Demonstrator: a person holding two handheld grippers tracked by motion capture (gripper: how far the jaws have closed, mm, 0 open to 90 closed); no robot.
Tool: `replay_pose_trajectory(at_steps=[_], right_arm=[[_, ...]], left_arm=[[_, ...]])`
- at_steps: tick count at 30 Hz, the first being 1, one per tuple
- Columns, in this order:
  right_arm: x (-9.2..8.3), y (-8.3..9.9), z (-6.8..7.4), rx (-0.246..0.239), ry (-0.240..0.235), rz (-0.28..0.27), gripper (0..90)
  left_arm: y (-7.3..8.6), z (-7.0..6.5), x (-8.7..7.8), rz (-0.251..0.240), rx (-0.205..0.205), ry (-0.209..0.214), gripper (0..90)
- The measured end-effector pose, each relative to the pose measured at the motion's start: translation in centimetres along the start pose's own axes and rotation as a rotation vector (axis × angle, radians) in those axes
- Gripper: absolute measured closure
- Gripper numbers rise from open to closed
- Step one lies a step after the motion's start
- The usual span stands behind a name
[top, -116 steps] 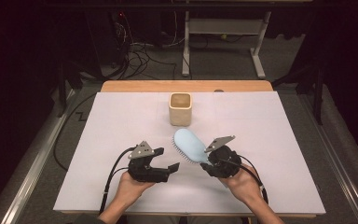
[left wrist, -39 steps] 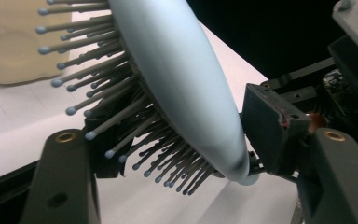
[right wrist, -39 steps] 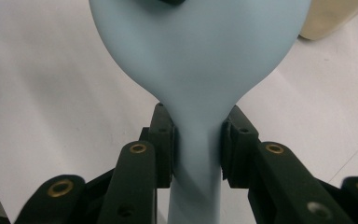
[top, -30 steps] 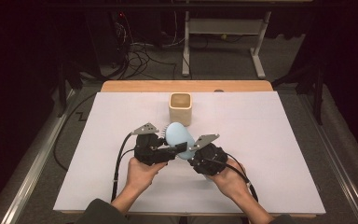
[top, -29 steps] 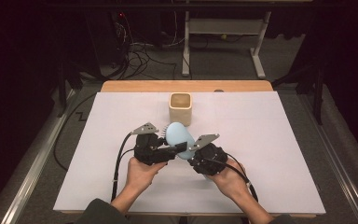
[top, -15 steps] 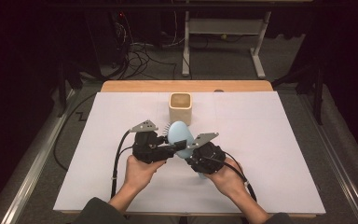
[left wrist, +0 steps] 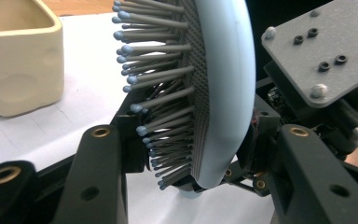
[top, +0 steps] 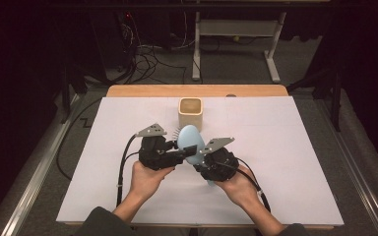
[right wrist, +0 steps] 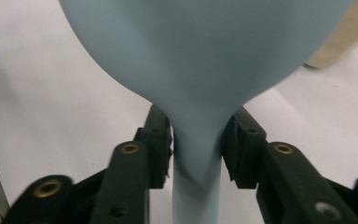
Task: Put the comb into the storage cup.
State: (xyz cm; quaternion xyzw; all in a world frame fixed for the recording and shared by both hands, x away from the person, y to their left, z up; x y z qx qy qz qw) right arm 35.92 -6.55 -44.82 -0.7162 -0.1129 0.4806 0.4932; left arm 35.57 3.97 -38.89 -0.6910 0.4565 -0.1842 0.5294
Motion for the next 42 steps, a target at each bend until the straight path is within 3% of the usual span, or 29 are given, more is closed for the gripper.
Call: replay_pose_trajectory(at_steps=[6, 16, 19, 42], right_arm=[[-0.1, 0.2, -0.3, 0.009, 0.014, -0.021, 51.5], [-1.6, 0.7, -1.2, 0.028, 0.038, -0.111, 38.2], [-2.1, 1.1, -1.5, 0.033, 0.048, -0.126, 36.8], [-7.4, 5.7, -4.2, 0.139, 0.125, -0.27, 31.8]], left_arm=[[-0.2, 0.2, -0.1, -0.005, -0.007, -0.004, 54.3], [-0.8, 0.4, -0.4, -0.012, 0.006, -0.018, 54.2], [-0.9, 0.4, -0.3, -0.008, 0.028, -0.031, 54.2], [-2.1, 0.4, -0.3, 0.001, 0.048, -0.051, 54.1]])
Point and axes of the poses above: each handheld gripper's, and its own axes: x roughly forward along the jaws, y roughly out of its underside, z roughly to its left, the point moved 8 cm from there along x, roughly forward along the jaws, and after that the axes turned 13 degrees about -z, right-handed, at the moved point
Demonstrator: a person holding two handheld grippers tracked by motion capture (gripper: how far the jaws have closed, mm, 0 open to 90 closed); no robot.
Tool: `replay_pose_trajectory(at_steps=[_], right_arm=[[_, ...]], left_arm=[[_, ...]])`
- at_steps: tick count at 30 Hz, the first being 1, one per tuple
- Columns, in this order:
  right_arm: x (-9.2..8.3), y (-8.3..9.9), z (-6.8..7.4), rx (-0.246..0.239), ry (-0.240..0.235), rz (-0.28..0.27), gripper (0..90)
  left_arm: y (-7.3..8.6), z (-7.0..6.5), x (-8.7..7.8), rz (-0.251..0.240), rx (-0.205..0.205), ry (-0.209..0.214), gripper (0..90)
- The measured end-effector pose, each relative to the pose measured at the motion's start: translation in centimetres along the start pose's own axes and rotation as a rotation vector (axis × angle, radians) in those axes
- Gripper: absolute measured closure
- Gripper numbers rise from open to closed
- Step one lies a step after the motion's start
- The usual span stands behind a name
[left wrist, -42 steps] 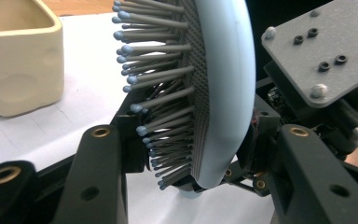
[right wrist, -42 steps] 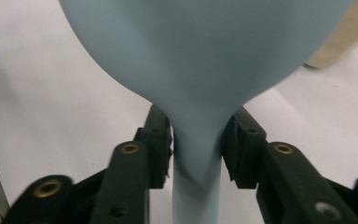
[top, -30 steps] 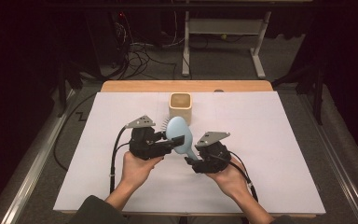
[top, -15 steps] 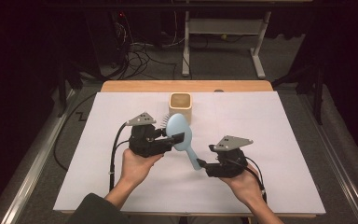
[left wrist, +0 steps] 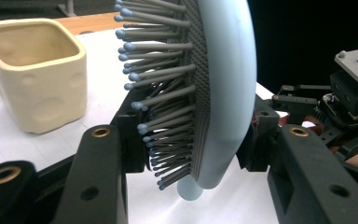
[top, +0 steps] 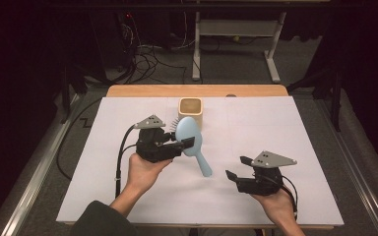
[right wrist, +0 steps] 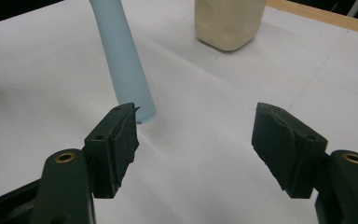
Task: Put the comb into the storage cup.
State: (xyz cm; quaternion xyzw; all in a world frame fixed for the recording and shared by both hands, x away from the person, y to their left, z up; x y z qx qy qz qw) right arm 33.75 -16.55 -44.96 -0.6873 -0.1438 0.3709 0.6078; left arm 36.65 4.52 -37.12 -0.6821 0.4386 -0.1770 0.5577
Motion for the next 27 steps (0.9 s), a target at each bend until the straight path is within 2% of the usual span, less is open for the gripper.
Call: replay_pose_trajectory(at_steps=[11, 15, 18, 21, 27], right_arm=[[-2.5, 1.3, -1.3, 0.027, 0.035, -0.068, 30.9], [-3.5, 2.0, -2.0, 0.054, 0.058, -0.096, 31.0], [-4.0, 2.4, -2.4, 0.067, 0.066, -0.103, 31.0], [-4.5, 2.7, -2.7, 0.073, 0.08, -0.124, 31.0], [-5.1, 3.7, -3.3, 0.077, 0.093, -0.149, 31.0]], left_arm=[[-0.4, 0.6, -0.1, 0.002, -0.005, -0.014, 54.0], [-0.6, 0.7, -0.3, 0.0, -0.002, -0.021, 54.0], [-0.9, 0.6, -0.4, 0.003, 0.026, -0.039, 54.0], [-1.2, 0.6, -0.3, -0.003, 0.019, -0.03, 53.9], [-1.4, 1.1, -0.1, 0.006, 0.012, -0.039, 54.0]])
Point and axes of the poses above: each handheld gripper's, and its own axes: x roughly forward along the jaws, y roughly out of its underside, z roughly to its left, the point moved 8 cm from there along x, roughly forward along the jaws, and after that the axes turned 13 degrees about -z, right-handed, at the moved point
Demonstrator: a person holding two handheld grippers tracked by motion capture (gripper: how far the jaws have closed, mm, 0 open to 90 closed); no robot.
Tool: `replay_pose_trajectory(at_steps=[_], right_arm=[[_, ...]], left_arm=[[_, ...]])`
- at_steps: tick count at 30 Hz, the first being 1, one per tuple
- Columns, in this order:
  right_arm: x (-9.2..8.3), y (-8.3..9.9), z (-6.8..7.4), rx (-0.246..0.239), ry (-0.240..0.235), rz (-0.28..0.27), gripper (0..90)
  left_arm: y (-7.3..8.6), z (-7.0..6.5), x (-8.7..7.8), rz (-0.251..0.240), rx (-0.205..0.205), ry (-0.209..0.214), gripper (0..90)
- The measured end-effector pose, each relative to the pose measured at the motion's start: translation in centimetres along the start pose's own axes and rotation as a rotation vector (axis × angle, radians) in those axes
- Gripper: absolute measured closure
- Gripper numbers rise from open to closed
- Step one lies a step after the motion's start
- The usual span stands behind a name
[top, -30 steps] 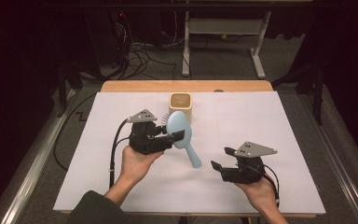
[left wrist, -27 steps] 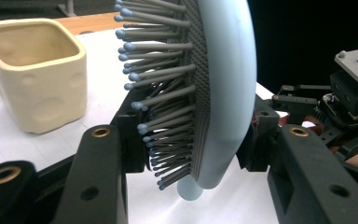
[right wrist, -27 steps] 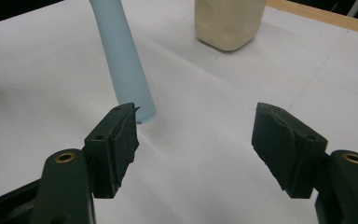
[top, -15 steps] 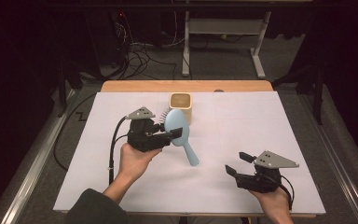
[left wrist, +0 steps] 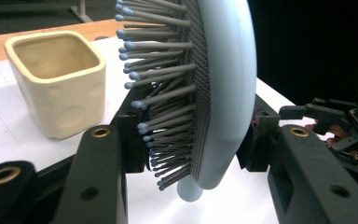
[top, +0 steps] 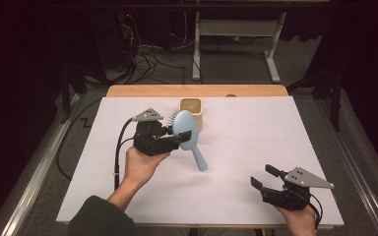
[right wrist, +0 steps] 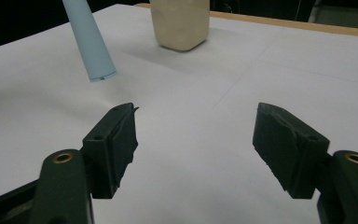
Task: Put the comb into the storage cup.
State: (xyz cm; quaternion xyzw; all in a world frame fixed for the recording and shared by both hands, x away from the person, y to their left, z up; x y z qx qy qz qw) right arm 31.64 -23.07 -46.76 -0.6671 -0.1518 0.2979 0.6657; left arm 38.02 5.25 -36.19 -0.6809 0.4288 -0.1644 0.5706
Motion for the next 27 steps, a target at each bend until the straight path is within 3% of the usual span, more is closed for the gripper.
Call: replay_pose_trajectory(at_steps=[3, 13, 18, 27], right_arm=[[-0.4, 0.7, -0.4, 0.007, 0.008, -0.012, 31.0], [-1.8, 1.6, -1.0, 0.011, 0.025, -0.07, 30.9], [-2.1, 2.3, -1.3, 0.036, 0.029, -0.067, 30.9], [-2.3, 2.7, -1.5, 0.038, 0.04, -0.065, 30.9]], left_arm=[[-0.3, 0.3, 0.0, -0.002, -0.006, -0.005, 53.9], [-2.6, 0.7, 0.2, -0.014, 0.031, -0.032, 54.0], [-3.3, 1.1, 0.5, -0.013, 0.035, -0.04, 53.9], [-4.5, 1.8, 1.2, -0.019, 0.031, -0.055, 53.9]])
Point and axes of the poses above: each handheld gripper's, and its own axes: x roughly forward along the jaws, y roughly out of its underside, z roughly to its left, the point moved 8 cm from there along x, roughly forward along the jaws, and after that the axes turned 13 degrees about -z, right-handed, at the moved point
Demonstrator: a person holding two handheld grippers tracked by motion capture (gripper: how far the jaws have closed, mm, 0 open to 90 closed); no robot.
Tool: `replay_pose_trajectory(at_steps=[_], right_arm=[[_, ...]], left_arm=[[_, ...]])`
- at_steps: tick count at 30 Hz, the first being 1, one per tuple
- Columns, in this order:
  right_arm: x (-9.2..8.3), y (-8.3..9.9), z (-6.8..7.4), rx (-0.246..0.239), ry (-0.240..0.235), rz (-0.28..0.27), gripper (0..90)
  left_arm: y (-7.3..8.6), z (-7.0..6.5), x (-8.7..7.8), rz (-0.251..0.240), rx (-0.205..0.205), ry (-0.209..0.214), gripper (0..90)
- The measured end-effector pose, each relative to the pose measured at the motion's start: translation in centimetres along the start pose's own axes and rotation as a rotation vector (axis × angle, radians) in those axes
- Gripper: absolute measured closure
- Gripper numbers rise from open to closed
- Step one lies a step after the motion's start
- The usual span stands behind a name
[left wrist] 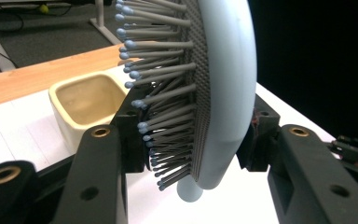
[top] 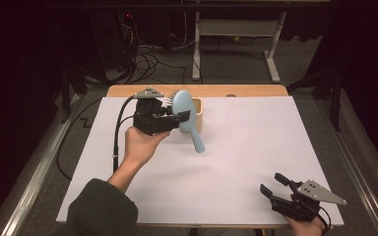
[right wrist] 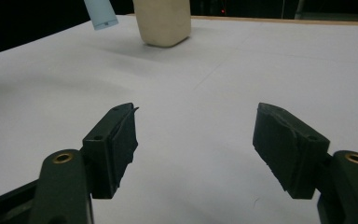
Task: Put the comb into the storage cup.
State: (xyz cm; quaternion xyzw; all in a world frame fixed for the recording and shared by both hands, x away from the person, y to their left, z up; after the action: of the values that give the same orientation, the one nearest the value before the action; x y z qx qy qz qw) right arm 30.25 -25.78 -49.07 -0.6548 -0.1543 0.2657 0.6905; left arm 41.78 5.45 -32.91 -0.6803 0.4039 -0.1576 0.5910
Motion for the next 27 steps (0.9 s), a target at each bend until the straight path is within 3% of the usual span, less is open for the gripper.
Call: replay_pose_trajectory(at_steps=[27], right_arm=[[0.5, -0.1, -0.1, -0.032, -0.001, -0.012, 30.7]], left_arm=[[-3.9, 1.7, 1.7, -0.008, 0.015, -0.06, 53.9]])
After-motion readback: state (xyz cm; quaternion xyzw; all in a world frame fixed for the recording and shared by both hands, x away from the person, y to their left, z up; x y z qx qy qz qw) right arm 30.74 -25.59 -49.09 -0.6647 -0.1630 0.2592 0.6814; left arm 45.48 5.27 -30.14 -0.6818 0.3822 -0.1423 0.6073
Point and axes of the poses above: each handheld gripper's, and its own axes: x roughly forward along the jaws, y roughly out of its underside, z roughly to its left, the point moved 8 cm from there along x, roughly forward along the jaws, and after that the axes turned 13 degrees about -z, right-handed, at the moved point
